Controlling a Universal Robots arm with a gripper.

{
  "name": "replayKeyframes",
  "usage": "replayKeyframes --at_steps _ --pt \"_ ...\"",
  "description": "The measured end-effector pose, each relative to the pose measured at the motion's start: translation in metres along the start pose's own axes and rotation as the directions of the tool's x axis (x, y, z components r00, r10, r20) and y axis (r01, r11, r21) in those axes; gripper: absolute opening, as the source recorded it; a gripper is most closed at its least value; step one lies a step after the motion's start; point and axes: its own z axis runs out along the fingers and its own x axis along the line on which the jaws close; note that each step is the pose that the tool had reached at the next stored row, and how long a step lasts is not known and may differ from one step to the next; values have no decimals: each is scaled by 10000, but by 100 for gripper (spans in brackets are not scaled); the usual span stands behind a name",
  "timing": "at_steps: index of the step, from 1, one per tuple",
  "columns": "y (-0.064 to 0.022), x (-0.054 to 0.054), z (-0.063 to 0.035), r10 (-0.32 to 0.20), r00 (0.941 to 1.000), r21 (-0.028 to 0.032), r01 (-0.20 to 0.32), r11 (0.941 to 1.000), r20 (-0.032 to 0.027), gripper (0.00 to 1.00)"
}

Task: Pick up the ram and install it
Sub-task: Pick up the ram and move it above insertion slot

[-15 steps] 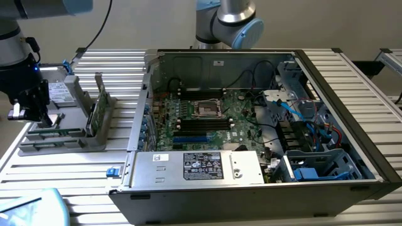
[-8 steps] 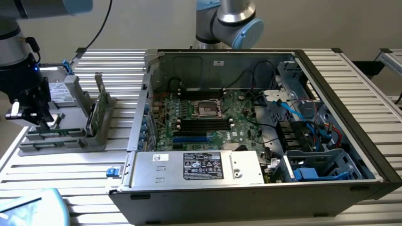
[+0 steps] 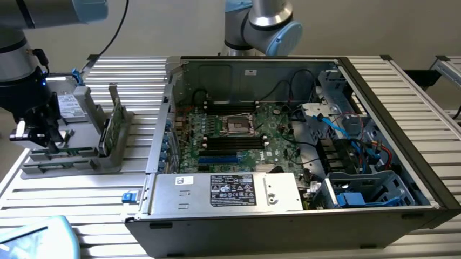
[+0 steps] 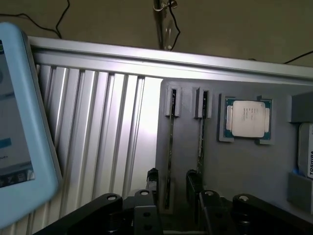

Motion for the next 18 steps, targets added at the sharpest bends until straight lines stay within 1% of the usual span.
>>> replayKeyframes --at_steps 7,15,18 --pt "0 -1 127 -21 10000 2 21 10000 -3 36" --pt "47 -14 279 -138 9999 6 138 9999 -15 36" --pt "45 -15 333 -182 9998 8 182 9998 -20 36"
